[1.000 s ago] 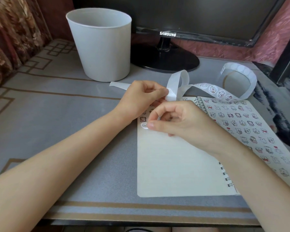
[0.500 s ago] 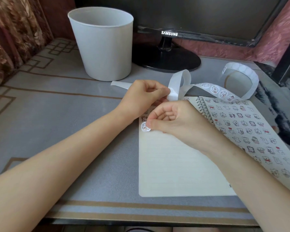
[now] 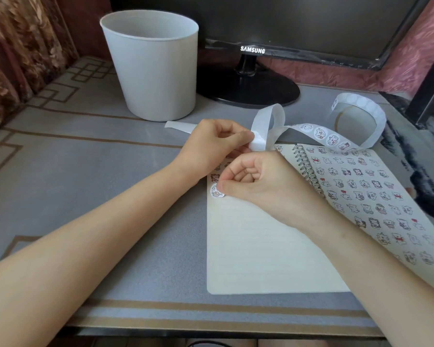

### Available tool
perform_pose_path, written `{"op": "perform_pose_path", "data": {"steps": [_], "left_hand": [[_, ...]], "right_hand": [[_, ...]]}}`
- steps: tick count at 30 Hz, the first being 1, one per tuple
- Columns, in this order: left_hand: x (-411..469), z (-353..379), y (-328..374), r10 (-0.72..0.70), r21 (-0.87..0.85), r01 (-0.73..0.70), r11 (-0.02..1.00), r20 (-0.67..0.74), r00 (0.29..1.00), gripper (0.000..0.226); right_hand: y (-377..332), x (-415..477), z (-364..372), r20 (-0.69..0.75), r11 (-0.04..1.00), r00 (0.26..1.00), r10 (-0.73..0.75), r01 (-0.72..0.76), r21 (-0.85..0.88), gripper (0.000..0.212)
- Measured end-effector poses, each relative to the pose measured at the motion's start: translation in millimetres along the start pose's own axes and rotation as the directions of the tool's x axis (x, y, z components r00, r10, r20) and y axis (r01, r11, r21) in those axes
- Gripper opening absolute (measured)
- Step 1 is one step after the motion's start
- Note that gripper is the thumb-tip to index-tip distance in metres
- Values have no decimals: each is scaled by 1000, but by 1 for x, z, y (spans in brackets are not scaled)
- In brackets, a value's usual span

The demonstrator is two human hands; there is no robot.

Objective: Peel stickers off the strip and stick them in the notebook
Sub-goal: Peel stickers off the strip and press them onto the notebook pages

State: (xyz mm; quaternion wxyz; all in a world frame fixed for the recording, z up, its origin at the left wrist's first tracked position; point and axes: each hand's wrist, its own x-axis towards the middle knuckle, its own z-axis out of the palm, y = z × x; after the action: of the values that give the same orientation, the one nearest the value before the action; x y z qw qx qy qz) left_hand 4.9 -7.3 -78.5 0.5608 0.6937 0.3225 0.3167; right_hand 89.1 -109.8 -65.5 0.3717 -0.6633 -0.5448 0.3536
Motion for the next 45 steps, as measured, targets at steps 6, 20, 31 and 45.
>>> {"op": "perform_pose_path", "data": {"steps": [6,20,31,45], "left_hand": [[0,0,-1,1,1,-1,1000,-2,1000,18],[-1,0,0,-4,0,4,1000,3,1000,17],[0,0,-1,-3,1,3,1000,2,1000,15],[-1,0,-1,-15,8,15,1000,5,1000,16]], "right_hand": [[-1,-1,3,-18,999,999,-29,29,-23,7],[-1,-4,6,-42,995,997,-59,55,-84,8],[1,-3,7,-37,994,996,-78,75,-76,11],[2,-5,4,-30,978,993,-112,105,-182,16]]}}
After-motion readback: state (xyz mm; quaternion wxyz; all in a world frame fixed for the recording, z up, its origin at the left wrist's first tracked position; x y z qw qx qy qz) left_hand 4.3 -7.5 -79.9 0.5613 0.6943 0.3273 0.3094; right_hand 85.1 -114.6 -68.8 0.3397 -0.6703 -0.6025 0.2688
